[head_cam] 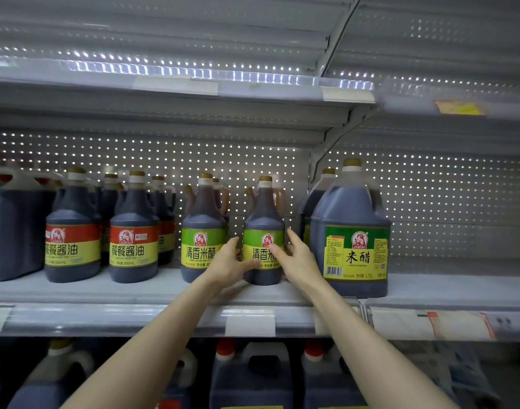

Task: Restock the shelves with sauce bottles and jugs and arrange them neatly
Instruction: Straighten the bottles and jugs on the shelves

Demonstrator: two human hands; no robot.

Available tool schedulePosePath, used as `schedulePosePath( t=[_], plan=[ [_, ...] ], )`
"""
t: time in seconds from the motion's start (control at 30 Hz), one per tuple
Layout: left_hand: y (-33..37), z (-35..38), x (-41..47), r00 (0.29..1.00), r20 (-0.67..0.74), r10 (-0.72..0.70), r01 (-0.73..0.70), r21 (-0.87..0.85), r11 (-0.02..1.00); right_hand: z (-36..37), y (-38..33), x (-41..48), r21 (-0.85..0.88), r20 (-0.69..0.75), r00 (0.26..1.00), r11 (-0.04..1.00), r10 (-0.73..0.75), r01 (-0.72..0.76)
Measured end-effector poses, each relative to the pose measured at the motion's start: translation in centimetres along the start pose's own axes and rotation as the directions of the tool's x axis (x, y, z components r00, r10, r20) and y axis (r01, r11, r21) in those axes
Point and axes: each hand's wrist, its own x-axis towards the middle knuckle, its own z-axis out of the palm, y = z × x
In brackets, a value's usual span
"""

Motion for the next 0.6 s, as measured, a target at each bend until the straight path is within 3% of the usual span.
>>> schedulePosePath(
  t=[0.3, 0.6],
  plan=[
    [2.8, -1.0, -2.9, 0.986, -0.149, 0.069, -0.075, -0.035, 0.997, -2.0, -3.3, -3.1, -0.025, -0.080, 0.994, 0.997, -0.077, 0.075],
    [4.9, 2.6, -6.2, 0.987, -0.071, 0.144, -0.150, -0.093, 0.984, -7.3, -3.4, -7.5, 0.000, -0.261, 0.965, 0.999, -0.040, 0.041]
  ],
)
